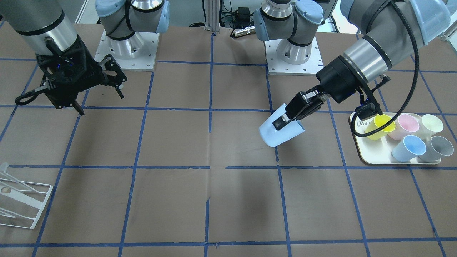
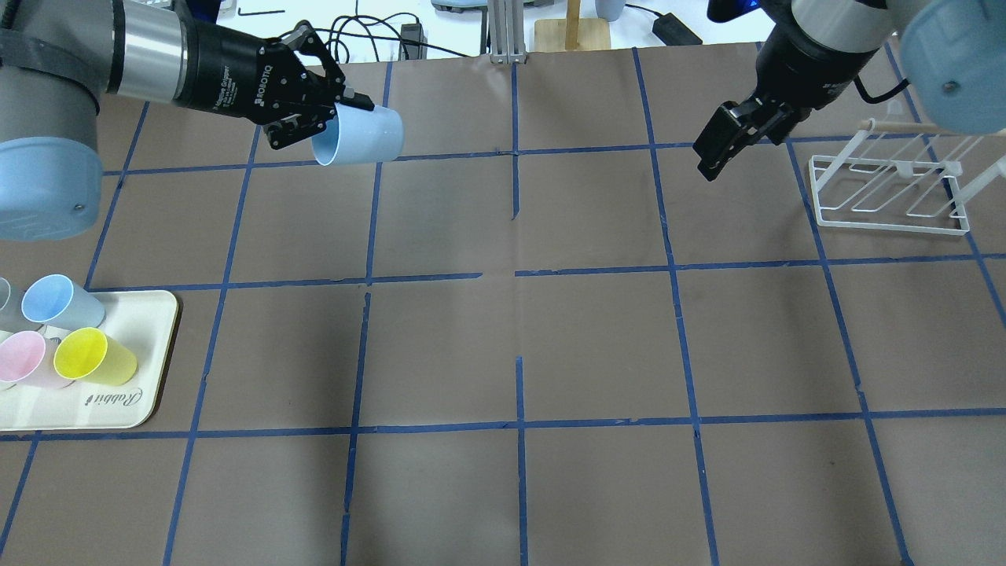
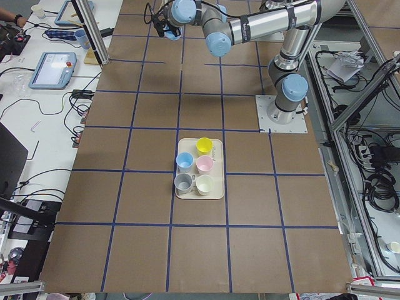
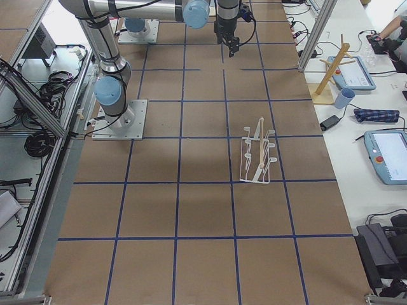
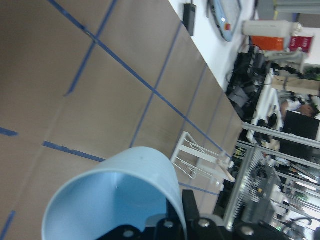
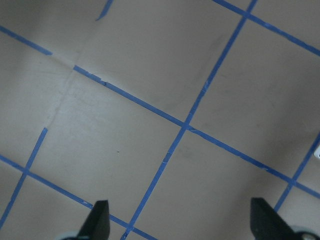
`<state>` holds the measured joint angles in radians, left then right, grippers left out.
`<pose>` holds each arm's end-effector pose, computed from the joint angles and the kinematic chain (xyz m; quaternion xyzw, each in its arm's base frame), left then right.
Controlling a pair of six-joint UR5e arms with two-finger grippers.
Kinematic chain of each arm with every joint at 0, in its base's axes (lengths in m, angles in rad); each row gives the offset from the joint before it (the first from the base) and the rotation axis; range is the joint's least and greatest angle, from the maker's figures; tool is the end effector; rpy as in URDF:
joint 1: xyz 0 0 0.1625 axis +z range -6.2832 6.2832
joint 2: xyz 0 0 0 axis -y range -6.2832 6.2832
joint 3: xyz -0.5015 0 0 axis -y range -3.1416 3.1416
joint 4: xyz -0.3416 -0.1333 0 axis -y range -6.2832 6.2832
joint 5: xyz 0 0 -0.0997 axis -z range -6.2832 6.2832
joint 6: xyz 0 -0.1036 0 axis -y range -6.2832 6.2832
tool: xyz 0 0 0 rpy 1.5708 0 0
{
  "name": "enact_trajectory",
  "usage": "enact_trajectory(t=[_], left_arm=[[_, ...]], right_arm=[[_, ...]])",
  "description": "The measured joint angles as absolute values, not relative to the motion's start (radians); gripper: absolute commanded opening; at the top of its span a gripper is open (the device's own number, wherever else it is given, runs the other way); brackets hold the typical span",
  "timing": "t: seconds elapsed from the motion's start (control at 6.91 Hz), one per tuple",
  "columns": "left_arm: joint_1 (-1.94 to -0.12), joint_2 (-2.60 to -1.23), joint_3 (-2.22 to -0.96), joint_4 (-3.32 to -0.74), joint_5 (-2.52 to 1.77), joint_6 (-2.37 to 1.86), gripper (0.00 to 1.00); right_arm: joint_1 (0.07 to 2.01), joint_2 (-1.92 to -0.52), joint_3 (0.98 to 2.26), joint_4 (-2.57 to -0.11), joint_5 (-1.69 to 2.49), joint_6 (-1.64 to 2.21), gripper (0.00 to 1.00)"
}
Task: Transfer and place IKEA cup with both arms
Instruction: 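Carry the cup with the left gripper down onto the white tray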
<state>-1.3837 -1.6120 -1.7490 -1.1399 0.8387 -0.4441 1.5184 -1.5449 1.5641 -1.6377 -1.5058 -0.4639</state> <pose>-0.1120 -0.4972 0.5348 0.2523 -0.8944 0.0521 0.3656 0.1158 -0.4657 0.5588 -0.2049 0.9780 -0.0313 0.0253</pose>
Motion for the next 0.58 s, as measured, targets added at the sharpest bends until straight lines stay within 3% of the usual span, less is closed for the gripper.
enact_trajectory(t=[0.58], left_arm=[[-1.262,-1.606,-1.747,-1.338,1.304,0.116,0.00]], right_arm=[[1.568,-1.555,1.557,-1.640,-1.522,0.087,1.00]])
